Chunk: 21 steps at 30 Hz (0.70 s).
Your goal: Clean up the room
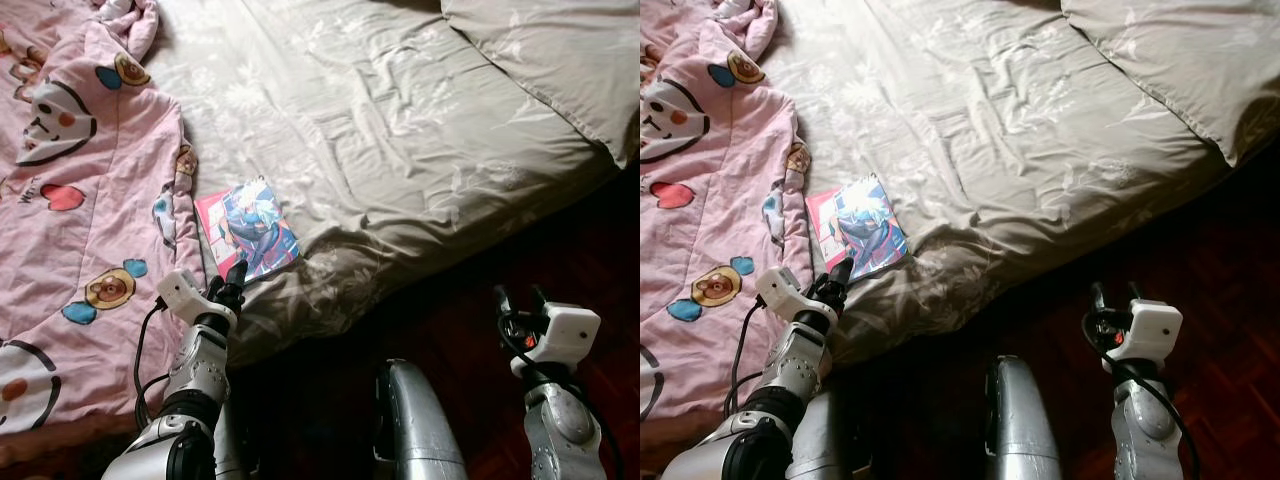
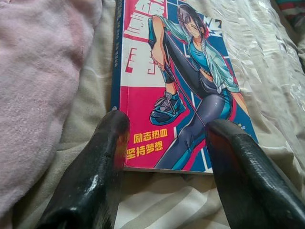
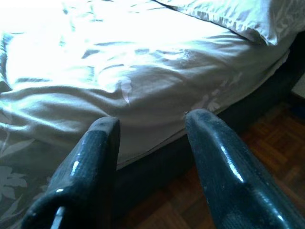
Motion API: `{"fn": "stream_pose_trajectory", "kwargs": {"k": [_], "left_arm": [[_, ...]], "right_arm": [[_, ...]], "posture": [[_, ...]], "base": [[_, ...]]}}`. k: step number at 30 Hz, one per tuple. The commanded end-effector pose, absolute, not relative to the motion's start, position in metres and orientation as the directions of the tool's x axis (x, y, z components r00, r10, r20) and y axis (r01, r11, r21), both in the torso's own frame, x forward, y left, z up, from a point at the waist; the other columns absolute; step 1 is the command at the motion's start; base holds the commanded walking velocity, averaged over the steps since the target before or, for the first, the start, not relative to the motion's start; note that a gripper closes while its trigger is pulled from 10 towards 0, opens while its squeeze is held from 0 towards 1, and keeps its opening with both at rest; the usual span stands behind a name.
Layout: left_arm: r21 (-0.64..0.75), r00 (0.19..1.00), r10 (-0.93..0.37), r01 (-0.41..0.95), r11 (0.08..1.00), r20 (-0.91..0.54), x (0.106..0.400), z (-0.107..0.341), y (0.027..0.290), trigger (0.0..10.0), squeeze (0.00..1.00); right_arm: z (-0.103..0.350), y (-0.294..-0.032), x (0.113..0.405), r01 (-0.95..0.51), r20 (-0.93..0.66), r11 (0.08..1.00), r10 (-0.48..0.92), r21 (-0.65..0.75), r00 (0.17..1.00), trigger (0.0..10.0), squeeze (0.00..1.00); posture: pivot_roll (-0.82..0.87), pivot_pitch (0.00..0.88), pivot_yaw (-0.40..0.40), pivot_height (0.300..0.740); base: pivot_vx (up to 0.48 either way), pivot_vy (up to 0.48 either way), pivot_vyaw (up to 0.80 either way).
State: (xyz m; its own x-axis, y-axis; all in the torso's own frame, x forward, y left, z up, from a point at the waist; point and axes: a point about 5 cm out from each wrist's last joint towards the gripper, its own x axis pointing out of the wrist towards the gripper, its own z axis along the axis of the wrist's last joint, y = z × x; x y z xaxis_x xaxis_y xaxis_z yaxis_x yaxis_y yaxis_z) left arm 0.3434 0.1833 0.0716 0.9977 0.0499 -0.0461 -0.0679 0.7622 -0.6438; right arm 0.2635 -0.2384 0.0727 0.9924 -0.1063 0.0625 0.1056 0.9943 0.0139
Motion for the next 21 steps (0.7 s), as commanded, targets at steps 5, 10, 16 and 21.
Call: {"fn": "stream_pose_trajectory", "kwargs": {"k": [5, 10, 16, 21], "left_arm": [[-0.646, 0.992, 0.056, -0.115, 0.754, -0.111, 0.338, 0.059, 0.177, 10.0, 0.00], [-0.646, 0.991, 0.101, -0.133, 0.752, -0.086, 0.341, 0.066, 0.182, 10.0, 0.00], [-0.647, 0.987, 0.141, -0.153, 0.747, -0.071, 0.343, 0.070, 0.188, 10.0, 0.00], [-0.636, 0.985, 0.148, -0.173, 0.752, -0.093, 0.342, 0.067, 0.187, 10.0, 0.00]], "right_arm": [[0.062, -0.245, 0.250, 0.117, -0.001, 0.993, -0.117, 0.031, 0.993, 10.0, 0.00], [0.060, -0.243, 0.242, 0.101, -0.024, 0.994, -0.100, 0.044, 0.995, 10.0, 0.00], [0.059, -0.241, 0.241, 0.096, -0.039, 0.994, -0.094, 0.051, 0.995, 10.0, 0.00], [0.060, -0.240, 0.240, 0.093, -0.046, 0.994, -0.091, 0.056, 0.995, 10.0, 0.00]], "posture": [[-0.18, 0.344, -0.075, 0.573], [-0.19, 0.356, -0.073, 0.573], [-0.18, 0.361, -0.072, 0.573], [-0.18, 0.363, -0.071, 0.573]], "base": [[0.000, 0.000, 0.00], [0.000, 0.000, 0.00], [0.000, 0.000, 0.00], [0.000, 0.000, 0.00]]}}
